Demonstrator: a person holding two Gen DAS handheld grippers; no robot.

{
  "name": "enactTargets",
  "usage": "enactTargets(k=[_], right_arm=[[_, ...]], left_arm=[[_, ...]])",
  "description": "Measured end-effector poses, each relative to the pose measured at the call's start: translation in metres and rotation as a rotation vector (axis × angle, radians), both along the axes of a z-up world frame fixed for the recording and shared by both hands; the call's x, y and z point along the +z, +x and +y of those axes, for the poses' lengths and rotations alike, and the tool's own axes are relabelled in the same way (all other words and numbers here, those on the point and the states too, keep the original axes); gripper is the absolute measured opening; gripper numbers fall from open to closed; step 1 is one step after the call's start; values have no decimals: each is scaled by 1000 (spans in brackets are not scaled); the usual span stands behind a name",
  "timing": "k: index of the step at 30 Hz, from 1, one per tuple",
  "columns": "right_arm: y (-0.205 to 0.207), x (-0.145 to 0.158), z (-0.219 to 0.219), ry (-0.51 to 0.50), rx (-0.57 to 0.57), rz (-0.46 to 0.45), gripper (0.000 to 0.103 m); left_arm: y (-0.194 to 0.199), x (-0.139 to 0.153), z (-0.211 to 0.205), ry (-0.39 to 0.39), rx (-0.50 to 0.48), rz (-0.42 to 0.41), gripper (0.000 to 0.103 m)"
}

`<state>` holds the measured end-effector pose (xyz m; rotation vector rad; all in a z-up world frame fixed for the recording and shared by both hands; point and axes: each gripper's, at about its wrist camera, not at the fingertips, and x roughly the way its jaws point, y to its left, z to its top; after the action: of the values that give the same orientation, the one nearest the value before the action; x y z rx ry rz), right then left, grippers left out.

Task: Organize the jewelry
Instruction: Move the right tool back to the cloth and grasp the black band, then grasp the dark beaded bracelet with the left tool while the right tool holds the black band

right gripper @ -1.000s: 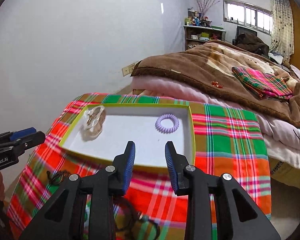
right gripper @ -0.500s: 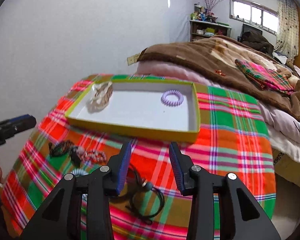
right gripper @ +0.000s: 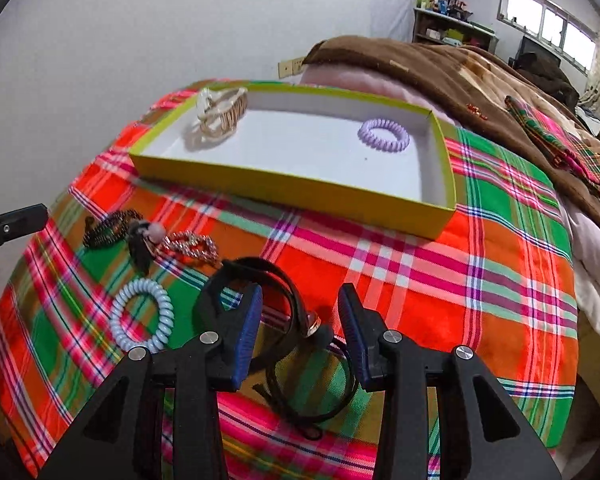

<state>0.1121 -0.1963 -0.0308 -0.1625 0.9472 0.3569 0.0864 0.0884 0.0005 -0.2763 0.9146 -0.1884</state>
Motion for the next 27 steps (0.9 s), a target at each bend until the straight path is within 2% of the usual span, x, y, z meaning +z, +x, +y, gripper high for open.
enactTargets(k=[9,11,19,23,27], right_arm=[[2,-6,7,-52,33,3,40],[1,-7,8,-59,28,-4,23],[2,-4,2,-42,3,-18,14],[0,-1,-4,-2,-13,-25,13],[-1,3,-8,22,-26,-30,13]], left_arm=[[-3,-5,5,-21,-21,1,67],[-2,-7,5,-19,-25,6,67],[0,-13,8,-8,-18,20,67],[1,-14,6,17,-19,15,67],[2,-13,-4,112,-34,-11,67]])
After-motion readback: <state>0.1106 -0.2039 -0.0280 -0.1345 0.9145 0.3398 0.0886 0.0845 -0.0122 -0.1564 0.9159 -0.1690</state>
